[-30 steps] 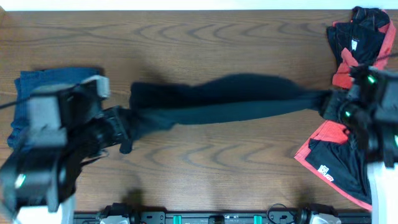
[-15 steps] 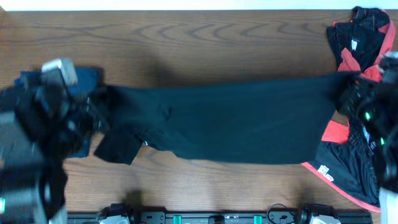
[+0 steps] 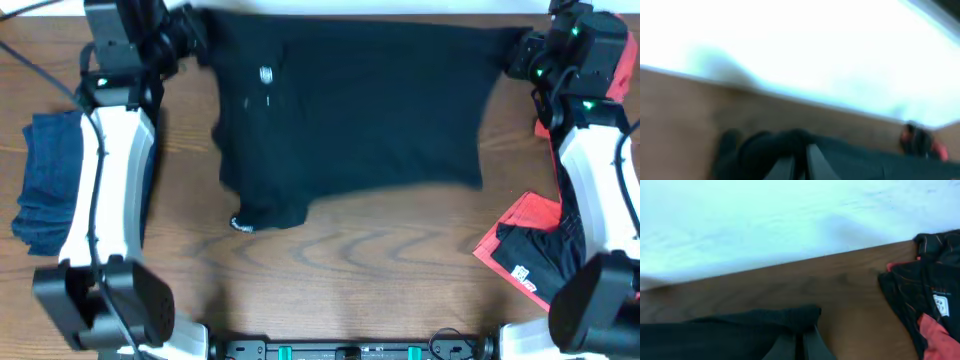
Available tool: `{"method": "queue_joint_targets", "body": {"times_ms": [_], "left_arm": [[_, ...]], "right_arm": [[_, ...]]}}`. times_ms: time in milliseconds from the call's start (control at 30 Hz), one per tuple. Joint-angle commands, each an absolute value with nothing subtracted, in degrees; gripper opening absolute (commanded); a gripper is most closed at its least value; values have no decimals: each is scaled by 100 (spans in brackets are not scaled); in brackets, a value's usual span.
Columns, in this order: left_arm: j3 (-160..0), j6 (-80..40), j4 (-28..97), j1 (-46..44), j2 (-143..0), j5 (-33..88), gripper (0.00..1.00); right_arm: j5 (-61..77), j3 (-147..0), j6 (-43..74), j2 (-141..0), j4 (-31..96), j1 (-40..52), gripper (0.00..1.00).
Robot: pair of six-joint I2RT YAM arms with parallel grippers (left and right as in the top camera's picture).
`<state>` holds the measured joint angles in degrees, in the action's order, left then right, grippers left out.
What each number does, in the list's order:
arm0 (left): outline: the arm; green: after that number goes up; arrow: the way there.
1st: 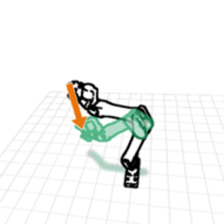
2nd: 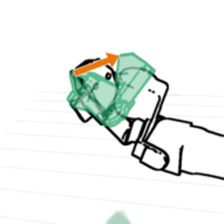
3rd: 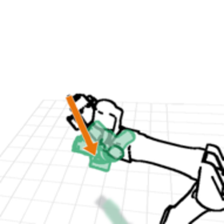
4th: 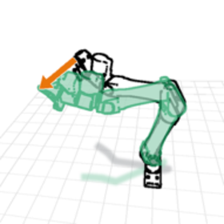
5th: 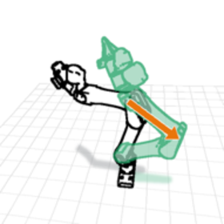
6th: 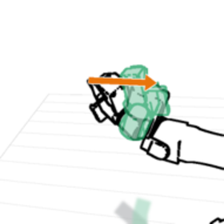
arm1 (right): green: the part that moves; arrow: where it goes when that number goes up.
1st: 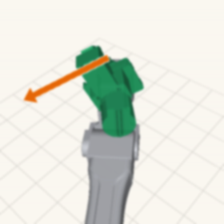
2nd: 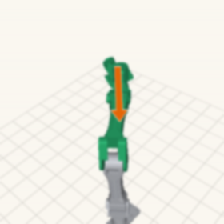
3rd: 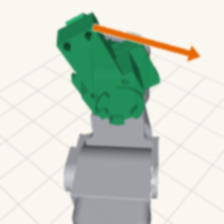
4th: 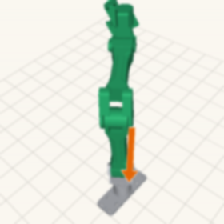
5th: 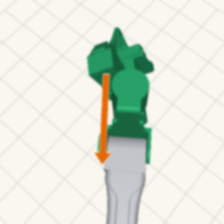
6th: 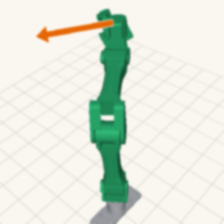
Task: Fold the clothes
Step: 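Swing the held shirt forward and lay it flat on the table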
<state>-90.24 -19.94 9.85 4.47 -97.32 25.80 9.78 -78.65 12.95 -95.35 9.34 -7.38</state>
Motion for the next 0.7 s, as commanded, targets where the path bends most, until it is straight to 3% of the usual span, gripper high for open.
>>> {"method": "queue_joint_targets", "body": {"times_ms": [0, 233, 367, 500, 667], "left_arm": [[-9782, -2633, 333, 650, -9439, 2659, 6], [-11236, -2405, 1184, 652, -9362, 3454, 6], [-11299, -2220, 3347, 644, -9279, 3677, 6], [-11045, -1260, 5996, 598, -9426, 3400, 6], [-10009, -1068, 7360, 462, -9686, 2469, 6]], "right_arm": [[622, -8713, 1627, -9386, 888, -917, 1], [220, -10014, 1140, -9382, 2615, -1017, 1], [-185, -10029, 1103, -9437, 3826, -1017, 1], [-322, -9837, 906, -9655, 5041, -1015, 1], [-296, -9249, 805, -10016, 5787, -1011, 1]]}}
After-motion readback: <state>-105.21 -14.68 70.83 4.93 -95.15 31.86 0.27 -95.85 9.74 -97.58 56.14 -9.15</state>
